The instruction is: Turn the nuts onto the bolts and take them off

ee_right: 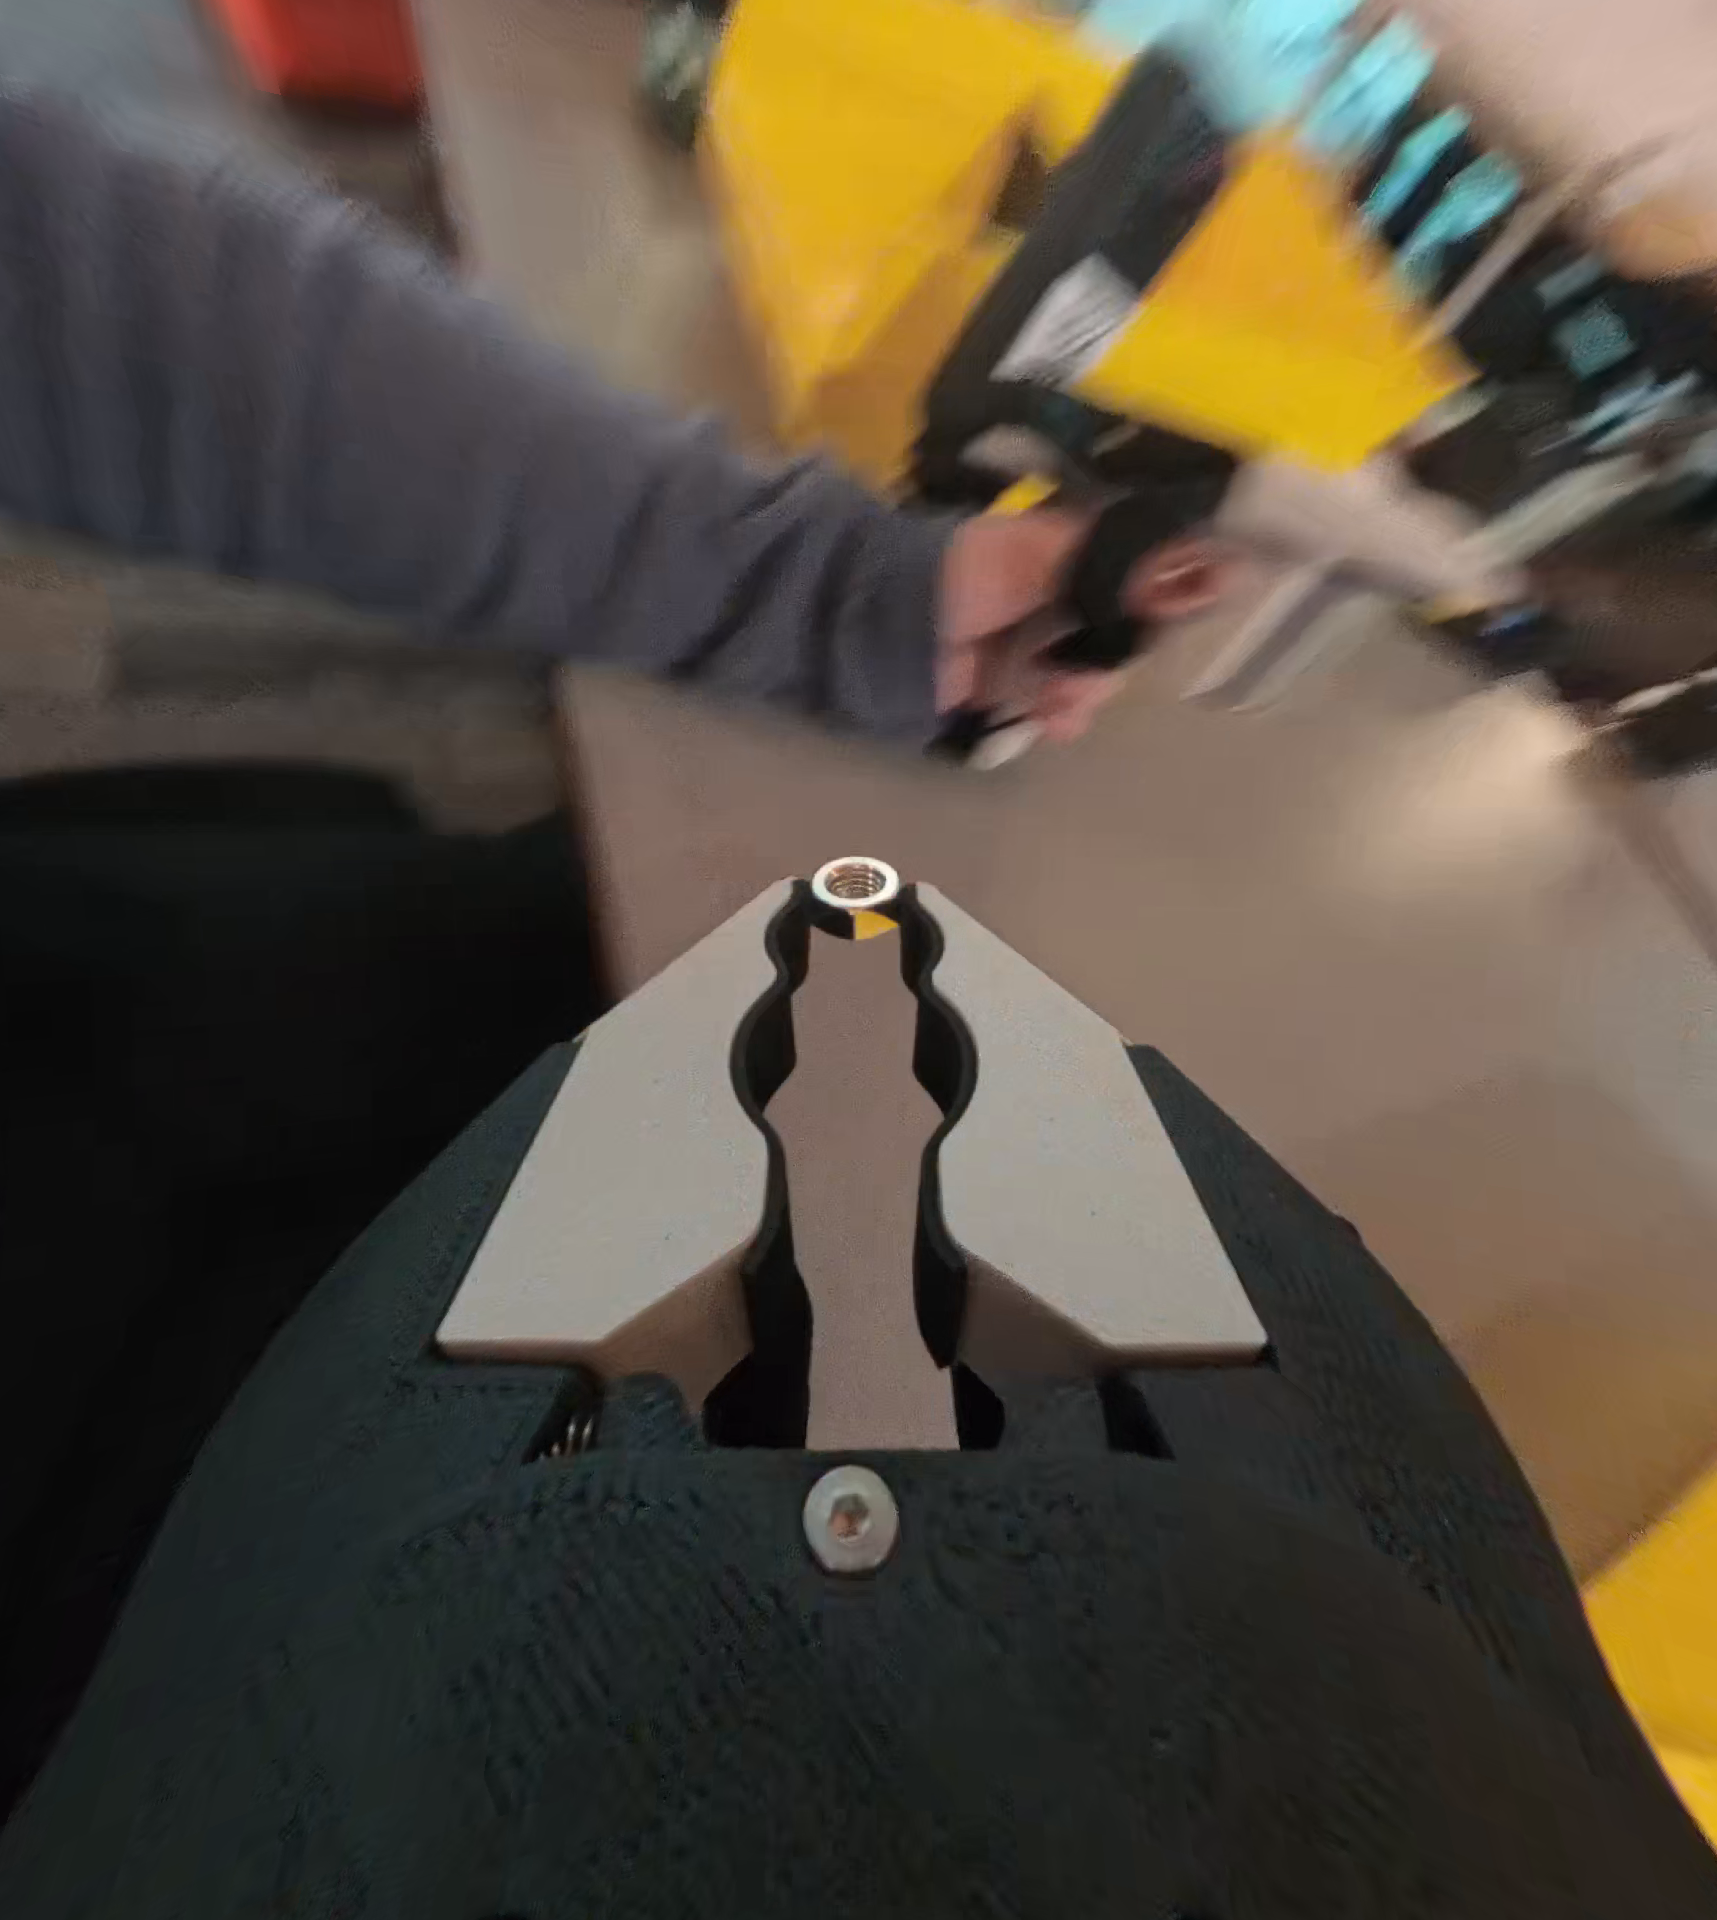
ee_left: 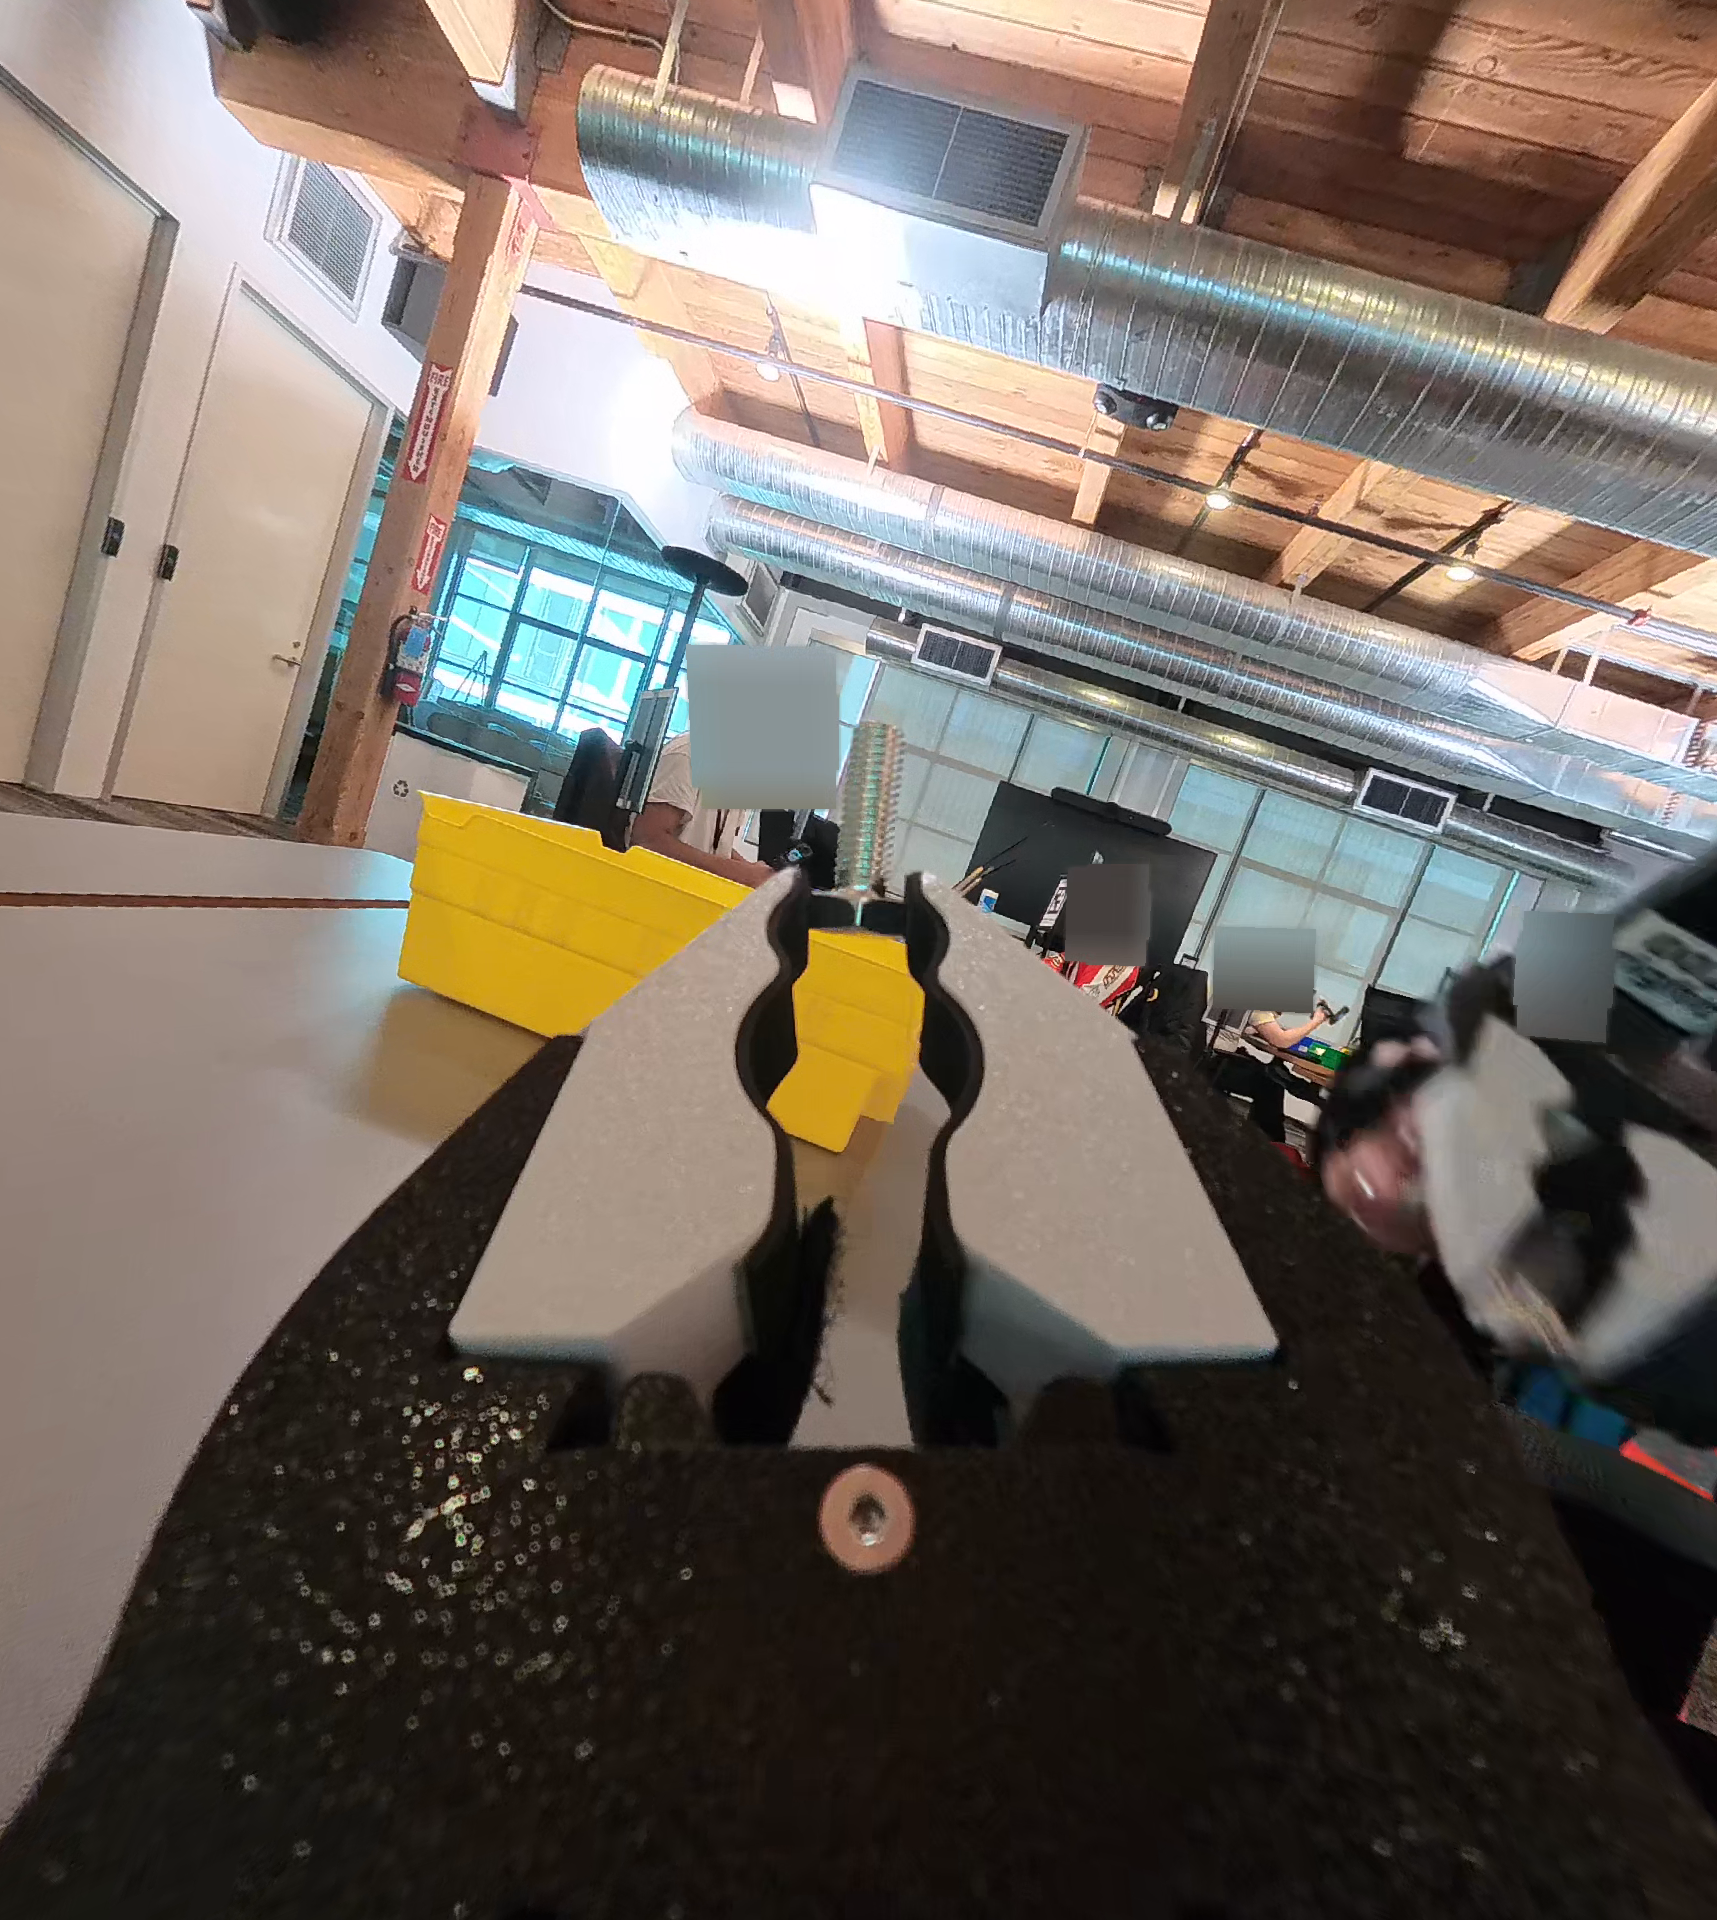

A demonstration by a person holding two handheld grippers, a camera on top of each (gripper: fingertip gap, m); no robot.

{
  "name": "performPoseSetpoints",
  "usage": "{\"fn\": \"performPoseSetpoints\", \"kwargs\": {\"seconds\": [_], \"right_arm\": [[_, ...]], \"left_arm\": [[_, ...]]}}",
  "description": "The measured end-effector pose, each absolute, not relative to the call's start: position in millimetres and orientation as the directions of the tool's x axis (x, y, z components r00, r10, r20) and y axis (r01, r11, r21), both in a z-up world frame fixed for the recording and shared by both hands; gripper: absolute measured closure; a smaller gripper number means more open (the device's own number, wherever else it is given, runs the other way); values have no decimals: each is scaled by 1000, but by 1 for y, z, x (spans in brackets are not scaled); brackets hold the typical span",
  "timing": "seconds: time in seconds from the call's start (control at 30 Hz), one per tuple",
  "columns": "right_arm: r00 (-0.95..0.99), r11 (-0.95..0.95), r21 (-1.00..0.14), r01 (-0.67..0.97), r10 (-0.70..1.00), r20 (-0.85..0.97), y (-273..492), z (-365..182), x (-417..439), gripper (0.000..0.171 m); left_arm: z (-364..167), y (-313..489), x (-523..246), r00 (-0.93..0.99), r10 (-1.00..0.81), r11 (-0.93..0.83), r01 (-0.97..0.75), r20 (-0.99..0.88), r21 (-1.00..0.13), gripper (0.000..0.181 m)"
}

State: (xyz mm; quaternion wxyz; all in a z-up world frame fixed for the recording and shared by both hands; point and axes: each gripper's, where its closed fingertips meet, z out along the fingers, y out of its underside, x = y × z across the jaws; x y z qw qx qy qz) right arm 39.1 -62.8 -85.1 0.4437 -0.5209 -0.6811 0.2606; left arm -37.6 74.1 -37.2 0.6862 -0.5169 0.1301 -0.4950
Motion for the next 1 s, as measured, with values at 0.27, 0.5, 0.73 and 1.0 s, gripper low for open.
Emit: {"fn": "performPoseSetpoints", "kwargs": {"seconds": [0.27,0.5,0.73,1.0], "right_arm": [[204,241,-970,43,948,245,57,20,10,155],[182,160,-976,-145,974,132,120,66,-32,155],[17,78,-987,-139,997,76,158,83,-50,155],[-259,-71,-996,-57,965,-54,145,57,-56,155]], "left_arm": [[-36,86,-26,418,-840,-64,557,346,-828,166],[-28,118,-30,382,-855,-48,616,351,-786,166],[-20,167,-57,207,-890,-133,736,407,-664,166],[-13,159,-62,108,-919,-168,764,380,-623,166]]}}
